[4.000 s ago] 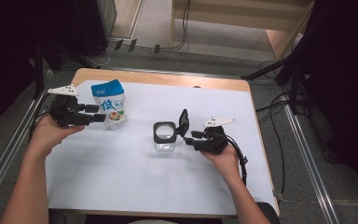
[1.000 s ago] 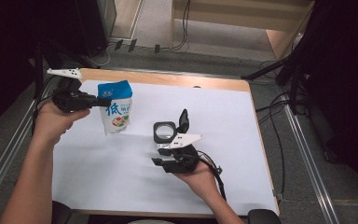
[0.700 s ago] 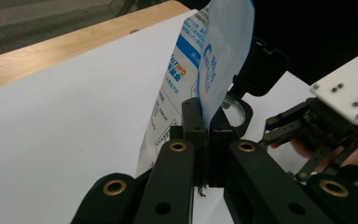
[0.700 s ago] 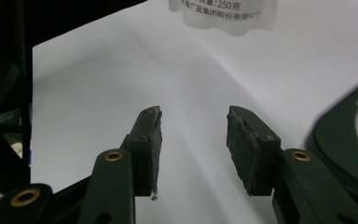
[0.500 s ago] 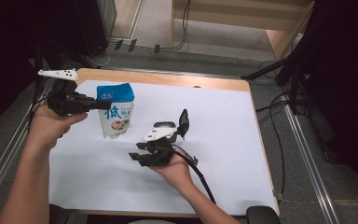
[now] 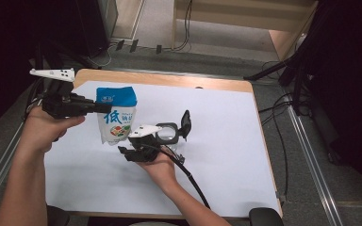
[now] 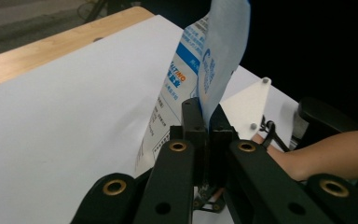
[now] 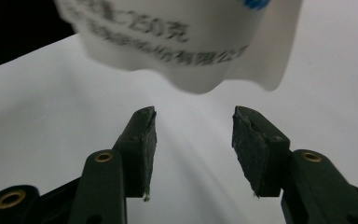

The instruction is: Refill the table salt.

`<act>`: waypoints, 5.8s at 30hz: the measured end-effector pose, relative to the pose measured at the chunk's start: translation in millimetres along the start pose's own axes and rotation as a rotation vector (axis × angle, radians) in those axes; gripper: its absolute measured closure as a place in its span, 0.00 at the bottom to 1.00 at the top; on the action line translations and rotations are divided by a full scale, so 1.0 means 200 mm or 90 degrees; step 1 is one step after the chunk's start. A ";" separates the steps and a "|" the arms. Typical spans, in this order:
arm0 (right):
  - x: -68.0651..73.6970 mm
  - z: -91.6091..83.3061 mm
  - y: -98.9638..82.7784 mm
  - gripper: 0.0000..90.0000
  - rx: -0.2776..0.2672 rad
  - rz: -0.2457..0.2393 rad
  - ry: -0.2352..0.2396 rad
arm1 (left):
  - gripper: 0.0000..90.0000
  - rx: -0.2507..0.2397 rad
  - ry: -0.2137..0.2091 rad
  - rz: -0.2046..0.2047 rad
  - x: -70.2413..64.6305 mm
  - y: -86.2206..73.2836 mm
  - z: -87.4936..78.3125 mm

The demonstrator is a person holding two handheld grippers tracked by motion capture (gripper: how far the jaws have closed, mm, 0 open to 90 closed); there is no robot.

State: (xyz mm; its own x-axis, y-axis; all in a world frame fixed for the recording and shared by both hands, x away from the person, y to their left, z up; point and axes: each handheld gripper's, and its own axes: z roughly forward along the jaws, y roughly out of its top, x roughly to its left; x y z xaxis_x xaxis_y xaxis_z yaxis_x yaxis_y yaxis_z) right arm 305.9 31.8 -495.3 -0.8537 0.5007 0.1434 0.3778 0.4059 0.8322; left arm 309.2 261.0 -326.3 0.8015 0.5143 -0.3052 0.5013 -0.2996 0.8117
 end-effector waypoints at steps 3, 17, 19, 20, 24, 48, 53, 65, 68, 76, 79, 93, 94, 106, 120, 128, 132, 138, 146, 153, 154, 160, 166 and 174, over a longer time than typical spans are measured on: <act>0.00 0.01 0.00 0.57 -0.023 0.001 -0.022 | 1.00 0.009 -0.010 -0.002 -0.01 0.00 0.01; 0.00 0.05 -0.02 0.58 -0.043 0.002 -0.045 | 1.00 0.025 -0.018 -0.020 -0.02 0.01 0.05; 0.00 0.05 -0.02 0.59 -0.044 0.005 -0.047 | 1.00 0.026 -0.019 -0.022 -0.02 0.01 0.06; 0.00 0.05 -0.02 0.59 -0.048 0.009 -0.046 | 1.00 0.028 -0.021 -0.023 -0.02 0.01 0.06; 0.01 0.05 -0.02 0.63 -0.061 -0.010 -0.048 | 1.00 0.031 -0.008 -0.034 0.01 0.00 0.10; 0.04 -0.02 -0.16 0.65 -0.041 -0.052 -0.023 | 0.99 0.065 -0.026 -0.027 0.02 0.03 0.46; 0.03 -0.02 -0.17 0.66 -0.044 -0.021 -0.008 | 0.95 0.073 -0.025 -0.026 0.02 0.02 0.48; 0.05 -0.04 -0.16 0.57 -0.065 -0.019 -0.003 | 0.99 0.076 -0.006 -0.032 0.04 0.01 0.52; 0.05 -0.05 -0.15 0.60 -0.070 -0.008 0.011 | 0.99 0.071 -0.013 -0.033 0.03 0.01 0.53; 0.04 -0.05 -0.16 0.64 -0.071 0.021 0.021 | 0.94 0.082 -0.016 -0.032 0.04 -0.01 0.55; 0.05 -0.04 -0.17 0.64 -0.077 0.034 0.027 | 0.92 0.082 -0.017 -0.039 0.05 -0.01 0.55; 0.05 -0.05 -0.20 0.65 -0.082 0.057 0.016 | 0.86 0.089 -0.025 -0.032 0.04 -0.02 0.58; 0.05 -0.05 -0.20 0.65 -0.081 0.057 0.017 | 0.86 0.090 -0.025 -0.032 0.04 -0.02 0.58; 0.05 -0.07 -0.20 0.67 -0.086 0.044 0.007 | 0.88 0.110 0.000 -0.029 0.04 -0.01 0.56; 0.05 -0.08 -0.19 0.65 -0.085 0.062 0.024 | 1.00 0.124 0.019 -0.025 0.02 0.00 0.64; 0.04 -0.09 -0.17 0.67 -0.093 0.102 0.041 | 0.99 0.125 0.022 -0.022 0.00 0.00 0.69; 0.04 -0.09 -0.17 0.67 -0.095 0.107 0.045 | 0.99 0.122 0.020 -0.027 0.00 0.00 0.70; 0.04 -0.10 -0.16 0.67 -0.099 0.125 0.059 | 0.98 0.121 0.007 -0.034 0.01 0.00 0.72; 0.04 -0.10 -0.15 0.68 -0.108 0.147 0.068 | 0.96 0.113 0.002 -0.038 0.01 0.00 0.72; 0.04 -0.10 -0.12 0.66 -0.094 0.130 0.071 | 0.97 0.112 0.000 -0.044 0.01 0.00 0.72; 0.04 -0.10 -0.12 0.66 -0.092 0.131 0.072 | 0.97 0.114 0.001 -0.043 0.02 0.00 0.72; 0.05 -0.11 -0.12 0.69 -0.093 0.140 0.067 | 0.97 0.115 -0.002 -0.043 0.01 0.01 0.73; 0.06 -0.11 -0.13 0.70 -0.101 0.158 0.066 | 0.95 0.113 -0.015 -0.046 0.01 0.01 0.73; 0.06 -0.11 -0.14 0.71 -0.112 0.168 0.067 | 0.92 0.114 -0.019 -0.043 0.02 0.01 0.72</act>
State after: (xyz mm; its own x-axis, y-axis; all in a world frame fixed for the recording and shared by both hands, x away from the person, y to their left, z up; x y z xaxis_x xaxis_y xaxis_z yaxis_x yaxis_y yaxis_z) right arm 276.1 9.6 -505.6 -0.7707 0.4852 0.4131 0.5310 0.1306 0.8372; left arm 360.0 147.3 -397.8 0.7724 0.5147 -0.3722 0.6018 -0.4055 0.6881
